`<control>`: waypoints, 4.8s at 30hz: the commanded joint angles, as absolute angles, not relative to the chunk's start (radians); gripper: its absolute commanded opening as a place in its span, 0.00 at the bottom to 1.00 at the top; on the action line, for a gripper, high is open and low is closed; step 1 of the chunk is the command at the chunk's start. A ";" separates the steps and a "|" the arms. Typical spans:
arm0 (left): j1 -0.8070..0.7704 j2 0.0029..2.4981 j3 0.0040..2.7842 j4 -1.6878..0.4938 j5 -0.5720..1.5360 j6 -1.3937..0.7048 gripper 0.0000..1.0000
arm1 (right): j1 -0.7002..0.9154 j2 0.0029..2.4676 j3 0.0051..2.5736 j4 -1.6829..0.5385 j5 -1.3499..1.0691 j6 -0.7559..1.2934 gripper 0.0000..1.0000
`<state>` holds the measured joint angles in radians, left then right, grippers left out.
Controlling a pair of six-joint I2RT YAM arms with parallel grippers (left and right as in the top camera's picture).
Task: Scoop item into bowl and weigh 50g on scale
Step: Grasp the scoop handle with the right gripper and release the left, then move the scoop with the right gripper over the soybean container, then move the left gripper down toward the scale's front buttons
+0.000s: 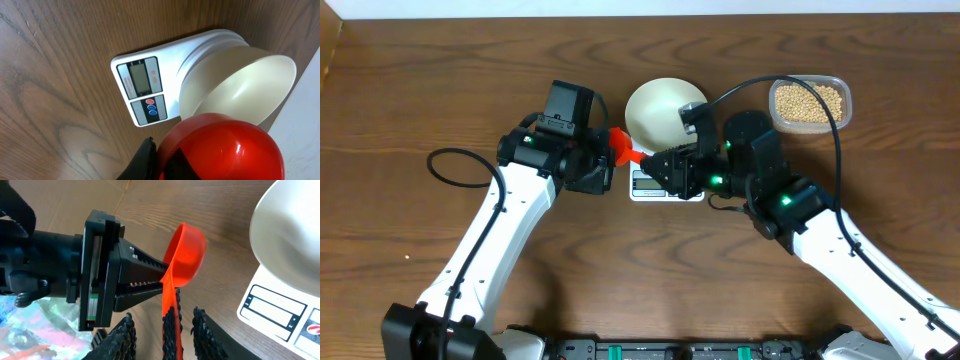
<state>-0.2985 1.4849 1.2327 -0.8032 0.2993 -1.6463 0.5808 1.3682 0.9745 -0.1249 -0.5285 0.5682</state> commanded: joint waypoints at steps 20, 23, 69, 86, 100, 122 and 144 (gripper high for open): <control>-0.332 1.496 1.233 -0.810 0.332 -1.651 0.07 | 0.591 1.377 0.993 -0.123 -0.496 0.591 0.26; -0.334 1.496 1.233 -0.809 0.332 -1.651 0.07 | 0.591 1.377 0.993 -0.123 -0.496 0.591 0.25; -0.332 1.496 1.233 -0.898 0.251 -1.638 0.72 | 0.407 1.385 0.993 -0.165 -0.506 0.601 0.01; -0.332 1.496 1.233 -0.919 -0.067 -0.952 0.72 | 0.049 1.196 0.993 -0.446 -0.240 0.381 0.01; -0.334 1.496 1.223 -0.832 0.080 -0.650 0.72 | -0.110 1.217 0.993 -0.429 -0.159 0.349 0.01; -0.334 1.496 1.205 -0.863 0.202 -0.492 0.71 | -0.121 1.386 0.993 -0.352 -0.215 -0.004 0.01; -0.409 1.496 1.006 -0.748 0.202 -0.507 0.28 | -0.124 1.386 0.993 -0.367 -0.216 0.006 0.01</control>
